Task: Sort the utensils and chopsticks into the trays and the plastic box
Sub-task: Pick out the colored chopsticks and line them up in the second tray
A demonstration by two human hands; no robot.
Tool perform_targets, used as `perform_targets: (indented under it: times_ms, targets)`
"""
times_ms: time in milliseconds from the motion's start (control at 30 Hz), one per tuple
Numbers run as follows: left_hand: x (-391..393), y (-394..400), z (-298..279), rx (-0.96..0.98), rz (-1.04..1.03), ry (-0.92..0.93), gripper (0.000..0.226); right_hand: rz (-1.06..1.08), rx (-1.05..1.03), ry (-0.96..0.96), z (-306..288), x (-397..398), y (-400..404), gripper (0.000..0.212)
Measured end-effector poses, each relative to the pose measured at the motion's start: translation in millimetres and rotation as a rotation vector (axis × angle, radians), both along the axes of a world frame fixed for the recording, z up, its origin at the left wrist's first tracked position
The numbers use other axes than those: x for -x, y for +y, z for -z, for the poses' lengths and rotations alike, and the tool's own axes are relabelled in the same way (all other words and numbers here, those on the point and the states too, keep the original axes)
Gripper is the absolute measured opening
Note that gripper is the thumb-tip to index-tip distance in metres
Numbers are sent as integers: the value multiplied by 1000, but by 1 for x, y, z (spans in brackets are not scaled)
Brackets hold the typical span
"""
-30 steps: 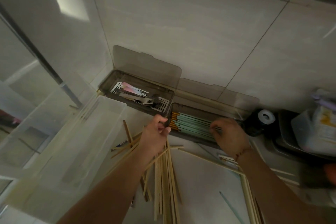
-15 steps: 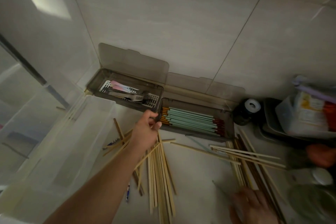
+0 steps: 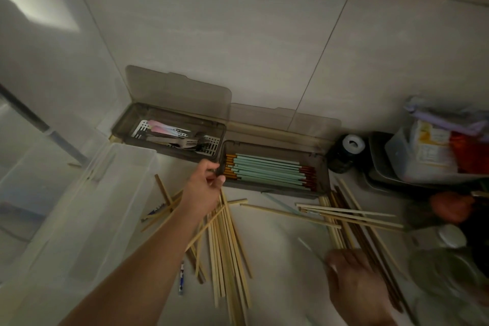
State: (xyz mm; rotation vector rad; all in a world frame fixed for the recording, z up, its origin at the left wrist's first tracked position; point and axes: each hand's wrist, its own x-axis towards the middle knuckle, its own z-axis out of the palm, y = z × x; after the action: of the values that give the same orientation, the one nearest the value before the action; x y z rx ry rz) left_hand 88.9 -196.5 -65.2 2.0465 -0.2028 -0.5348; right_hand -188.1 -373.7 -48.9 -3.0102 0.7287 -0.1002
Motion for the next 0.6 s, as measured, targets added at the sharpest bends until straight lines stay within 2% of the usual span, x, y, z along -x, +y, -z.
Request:
perform_targets:
  times_ms: [67,233,300,400,500,600]
  targets:
    - [0,0,0,-9,4,-1,22,-24,-46,-42,-11,-21,-2,27]
    - [0,0,2,-33,-2,-1,25,-97,-179,-251,-28,-96,-14,13]
    - [-1,1,2,-27,1,9,27,-128,-225,-288,-28,-129,-24,18]
    - [-1,1,1,-8,-1,23,25,-172,-340,-124,-17,-176,-40,32]
    - [-1,2,1,-8,-9,18,24,-176,-482,64,-2,-203,-49,25]
    - [-1,1,3,7,-9,20,23,-177,-491,83,8,-213,-55,20]
